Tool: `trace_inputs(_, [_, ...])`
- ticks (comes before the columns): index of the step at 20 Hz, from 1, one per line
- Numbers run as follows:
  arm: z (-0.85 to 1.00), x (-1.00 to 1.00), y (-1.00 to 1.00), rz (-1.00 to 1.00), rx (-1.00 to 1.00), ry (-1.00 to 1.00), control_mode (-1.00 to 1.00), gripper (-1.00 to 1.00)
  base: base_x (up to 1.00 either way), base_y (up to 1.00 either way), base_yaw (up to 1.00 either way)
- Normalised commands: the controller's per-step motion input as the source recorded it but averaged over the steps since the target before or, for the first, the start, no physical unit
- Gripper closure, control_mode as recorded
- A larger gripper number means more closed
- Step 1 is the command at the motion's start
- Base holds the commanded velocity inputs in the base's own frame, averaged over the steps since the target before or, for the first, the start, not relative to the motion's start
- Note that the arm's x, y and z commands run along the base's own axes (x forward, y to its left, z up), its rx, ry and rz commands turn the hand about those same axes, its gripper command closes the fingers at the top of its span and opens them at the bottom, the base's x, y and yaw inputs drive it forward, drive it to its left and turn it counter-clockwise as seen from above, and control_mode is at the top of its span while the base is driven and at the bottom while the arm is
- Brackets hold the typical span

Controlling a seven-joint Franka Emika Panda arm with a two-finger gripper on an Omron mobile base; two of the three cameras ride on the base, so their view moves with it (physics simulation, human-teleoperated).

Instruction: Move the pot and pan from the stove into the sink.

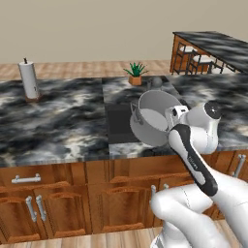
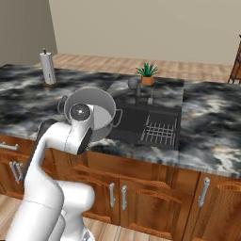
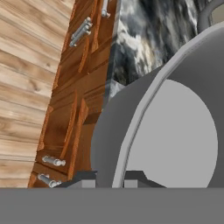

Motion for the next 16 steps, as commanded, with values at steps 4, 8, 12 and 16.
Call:
trace_inputs(4, [-0.08,0.66,0.05,0.0,0.0,0.0,-1.0,1.0,0.0,0.0,0.0])
trace_inputs(8, [-0.08,0.73,0.08,0.0,0.0,0.0,-1.0,1.0,0.0,0.0,0.0])
trace_inputs(12, [-0.09,0.73,0.09,0.0,0.0,0.0,-1.0,1.0,0.0,0.0,0.0])
trace_inputs(16, [-0.11,0.73,0.13,0.0,0.0,0.0,-1.0,1.0,0.0,0.0,0.0])
